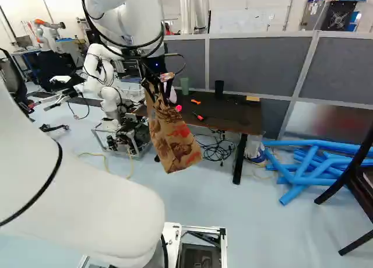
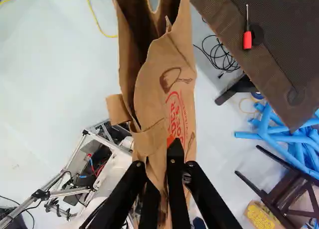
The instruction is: Pick up the bag on the ground and place it on the table
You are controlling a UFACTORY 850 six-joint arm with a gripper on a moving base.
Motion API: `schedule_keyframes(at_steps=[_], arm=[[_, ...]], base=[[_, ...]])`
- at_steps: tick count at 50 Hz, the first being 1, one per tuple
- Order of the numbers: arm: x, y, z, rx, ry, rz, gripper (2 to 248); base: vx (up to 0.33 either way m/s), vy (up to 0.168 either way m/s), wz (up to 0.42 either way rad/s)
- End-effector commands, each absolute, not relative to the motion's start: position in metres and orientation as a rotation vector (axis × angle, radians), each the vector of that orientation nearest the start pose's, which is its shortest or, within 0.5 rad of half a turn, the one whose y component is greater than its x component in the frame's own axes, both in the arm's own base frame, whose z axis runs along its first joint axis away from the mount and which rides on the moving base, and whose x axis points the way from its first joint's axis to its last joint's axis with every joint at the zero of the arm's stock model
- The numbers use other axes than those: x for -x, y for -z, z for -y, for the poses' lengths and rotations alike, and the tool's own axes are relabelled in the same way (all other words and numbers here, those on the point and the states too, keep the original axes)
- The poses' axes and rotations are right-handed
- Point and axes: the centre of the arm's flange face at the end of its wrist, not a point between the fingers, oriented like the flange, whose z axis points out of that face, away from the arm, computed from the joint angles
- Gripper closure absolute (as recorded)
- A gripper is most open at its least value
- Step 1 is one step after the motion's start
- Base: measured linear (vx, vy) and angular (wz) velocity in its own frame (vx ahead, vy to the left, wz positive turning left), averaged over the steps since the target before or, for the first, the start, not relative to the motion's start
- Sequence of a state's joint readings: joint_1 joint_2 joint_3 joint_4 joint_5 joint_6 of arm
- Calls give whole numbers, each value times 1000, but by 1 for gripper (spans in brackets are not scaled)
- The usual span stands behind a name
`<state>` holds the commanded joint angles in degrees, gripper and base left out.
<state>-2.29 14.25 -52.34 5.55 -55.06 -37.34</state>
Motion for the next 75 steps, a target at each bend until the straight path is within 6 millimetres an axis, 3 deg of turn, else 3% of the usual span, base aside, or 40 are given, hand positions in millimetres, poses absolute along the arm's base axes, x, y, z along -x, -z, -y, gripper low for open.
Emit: schedule_keyframes(at_steps=[75], arm=[[-373, -622, 8, 2989, 340, 866, 229]], base=[[0, -32, -156]])
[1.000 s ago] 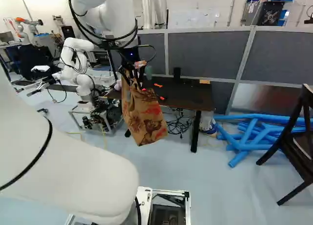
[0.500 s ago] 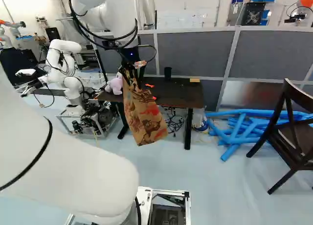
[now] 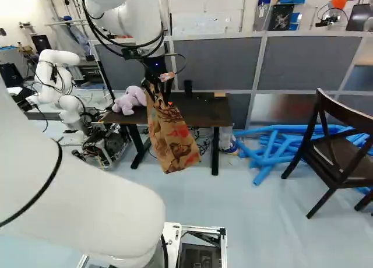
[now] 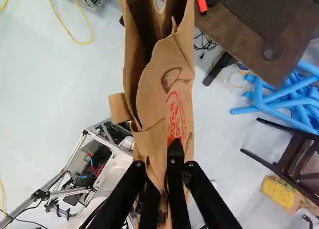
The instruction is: Pick up the bag on the ground and place it on the table
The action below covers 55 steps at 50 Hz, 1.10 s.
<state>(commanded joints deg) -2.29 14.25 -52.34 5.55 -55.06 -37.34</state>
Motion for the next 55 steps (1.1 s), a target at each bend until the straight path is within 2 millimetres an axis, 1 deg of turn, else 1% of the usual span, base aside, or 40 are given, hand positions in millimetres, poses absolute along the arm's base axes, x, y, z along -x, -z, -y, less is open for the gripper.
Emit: schedule_keyframes(at_steps=[14, 28, 55], arm=[[-373, -622, 8, 2989, 340, 866, 229], [-373, -622, 8, 2989, 340, 866, 229], [-373, -622, 8, 2989, 340, 866, 229]], base=[[2, -56, -267], [11, -48, -192], [50, -7, -27]])
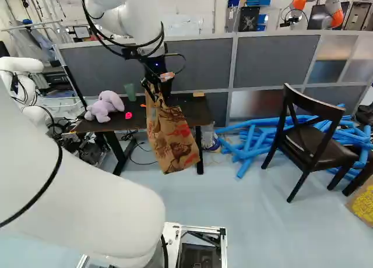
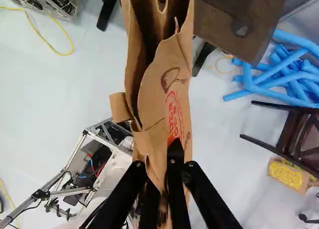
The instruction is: Pick up the bag on the ground and place it on the table
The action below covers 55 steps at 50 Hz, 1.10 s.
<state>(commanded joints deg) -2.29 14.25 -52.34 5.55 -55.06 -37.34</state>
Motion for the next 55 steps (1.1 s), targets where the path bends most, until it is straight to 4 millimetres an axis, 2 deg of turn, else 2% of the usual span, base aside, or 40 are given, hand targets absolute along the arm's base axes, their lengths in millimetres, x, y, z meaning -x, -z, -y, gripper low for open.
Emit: schedule_keyframes(at_steps=[55], arm=[[-373, -622, 8, 2989, 340, 866, 229]], base=[[108, -31, -4]])
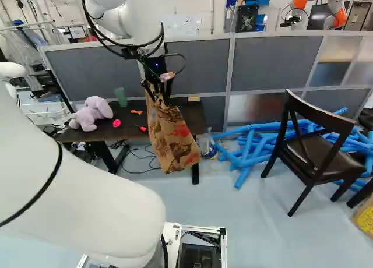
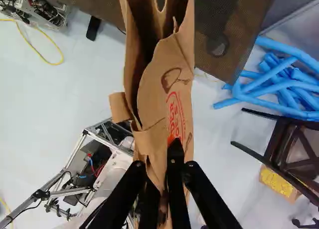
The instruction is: Pick up the bag on the ground and place it on the table
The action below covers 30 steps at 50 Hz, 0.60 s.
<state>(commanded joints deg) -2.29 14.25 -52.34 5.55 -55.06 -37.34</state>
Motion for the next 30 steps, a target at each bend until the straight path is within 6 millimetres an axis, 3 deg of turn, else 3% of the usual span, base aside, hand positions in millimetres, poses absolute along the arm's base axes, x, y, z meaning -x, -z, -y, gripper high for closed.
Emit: schedule_keyframes(at_steps=[30], arm=[[-373, -622, 8, 2989, 340, 866, 229]], base=[[131, -3, -5]])
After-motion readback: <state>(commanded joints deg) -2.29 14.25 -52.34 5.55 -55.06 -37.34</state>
